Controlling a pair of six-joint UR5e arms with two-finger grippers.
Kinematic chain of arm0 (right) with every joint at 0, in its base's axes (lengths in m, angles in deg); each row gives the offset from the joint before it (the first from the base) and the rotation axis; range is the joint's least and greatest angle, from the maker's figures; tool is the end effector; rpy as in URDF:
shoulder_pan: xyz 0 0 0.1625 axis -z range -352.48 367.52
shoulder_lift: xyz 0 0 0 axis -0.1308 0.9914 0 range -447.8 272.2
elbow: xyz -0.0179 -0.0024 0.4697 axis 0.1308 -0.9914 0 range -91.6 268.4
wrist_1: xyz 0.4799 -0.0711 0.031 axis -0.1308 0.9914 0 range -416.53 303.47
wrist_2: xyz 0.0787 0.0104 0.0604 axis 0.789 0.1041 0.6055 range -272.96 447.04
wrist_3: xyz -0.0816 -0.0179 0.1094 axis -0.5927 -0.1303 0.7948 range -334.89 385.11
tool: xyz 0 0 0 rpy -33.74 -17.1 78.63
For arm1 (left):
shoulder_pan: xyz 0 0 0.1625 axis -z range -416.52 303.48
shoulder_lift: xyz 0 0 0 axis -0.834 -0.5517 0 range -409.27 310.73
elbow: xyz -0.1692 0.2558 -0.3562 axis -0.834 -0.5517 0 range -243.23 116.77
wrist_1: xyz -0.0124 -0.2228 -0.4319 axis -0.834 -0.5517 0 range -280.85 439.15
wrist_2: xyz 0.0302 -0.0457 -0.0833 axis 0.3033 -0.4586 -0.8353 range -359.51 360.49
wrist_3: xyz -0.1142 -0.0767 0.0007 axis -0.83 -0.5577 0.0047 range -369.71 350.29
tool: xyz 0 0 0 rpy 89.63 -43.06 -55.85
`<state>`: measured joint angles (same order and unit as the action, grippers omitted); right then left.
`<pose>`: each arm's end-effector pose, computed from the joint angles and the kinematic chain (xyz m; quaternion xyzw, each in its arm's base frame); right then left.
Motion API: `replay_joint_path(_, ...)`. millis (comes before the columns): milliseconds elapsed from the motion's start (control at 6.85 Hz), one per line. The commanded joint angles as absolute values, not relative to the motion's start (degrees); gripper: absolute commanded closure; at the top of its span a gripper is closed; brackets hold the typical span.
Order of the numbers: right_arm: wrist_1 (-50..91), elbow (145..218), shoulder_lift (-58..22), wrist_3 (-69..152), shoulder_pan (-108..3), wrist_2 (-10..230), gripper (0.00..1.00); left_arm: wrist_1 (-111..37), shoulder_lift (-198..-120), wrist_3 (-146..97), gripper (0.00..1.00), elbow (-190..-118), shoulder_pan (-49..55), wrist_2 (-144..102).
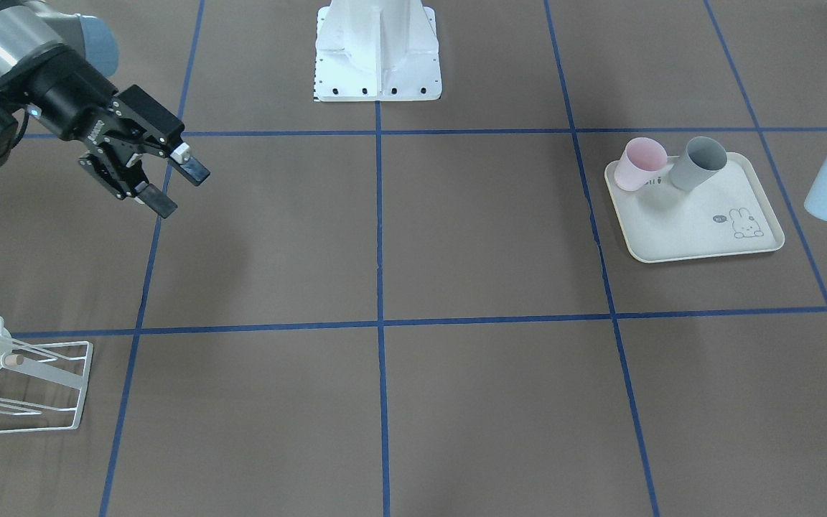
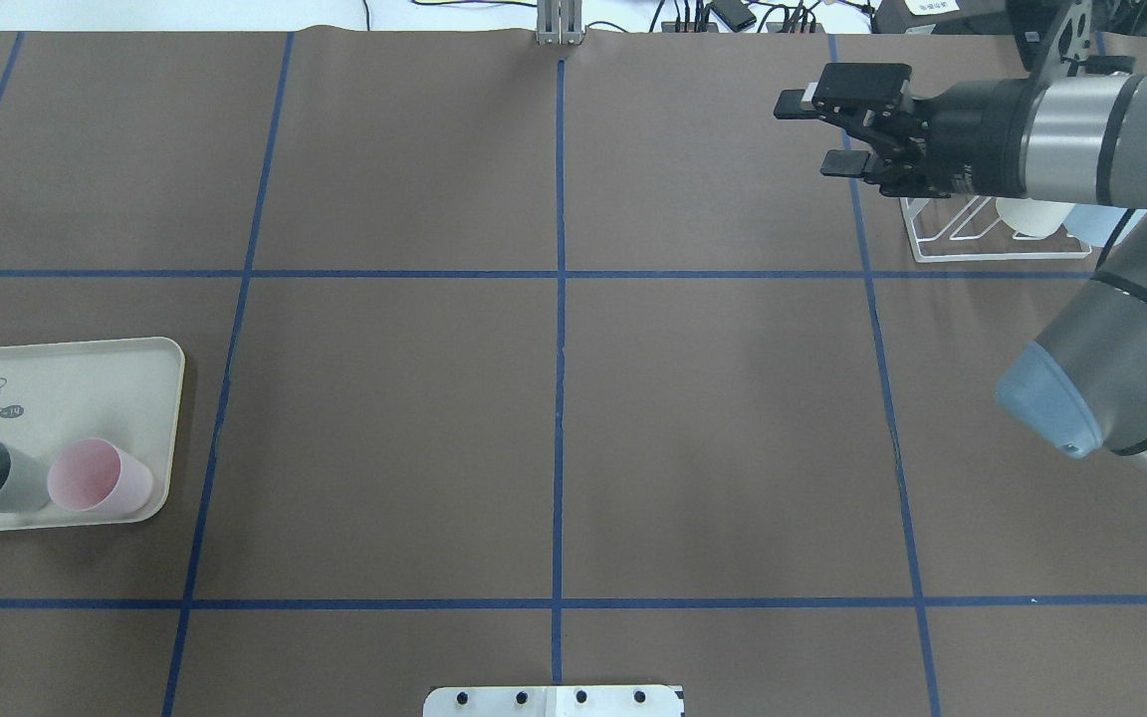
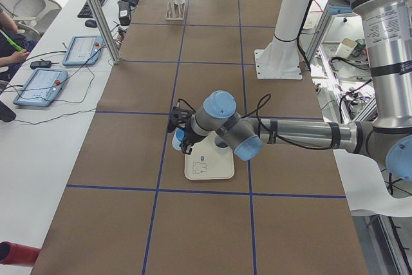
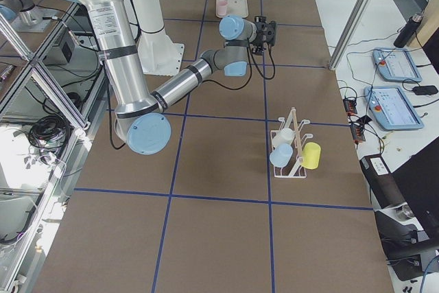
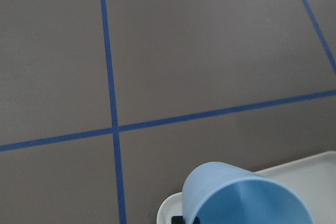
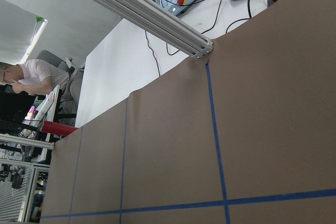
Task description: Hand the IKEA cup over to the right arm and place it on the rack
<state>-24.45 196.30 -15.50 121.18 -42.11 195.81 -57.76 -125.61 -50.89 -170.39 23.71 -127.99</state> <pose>-0.3513 -0.5506 0.2306 0.1628 -0.7089 0.2107 0.6531 0.0383 -0.5029 0.5826 0.2347 0.4422 -0.0962 0.8603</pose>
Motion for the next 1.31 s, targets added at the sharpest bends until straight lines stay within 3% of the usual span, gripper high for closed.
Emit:
replay_joint_path(0,-24.5,195.8,-20.5,129.0,-35.9,185.8,0.00,-68.5,-128.2,-74.7,1.00,-171.4,23.7,-127.9)
replay_joint_path(584,-24.5,193.9,-25.7,135.2,-31.4,176.5,0.00,-84.3,-134.3,-112.3,1.00,-171.2,20.9,-125.7)
replay_joint_path(1167,-24.5,193.0,-28.1,137.6,-28.9,171.0,0.00,-91.4,-140.8,-135.0,1.00,-171.2,1.9,-103.4)
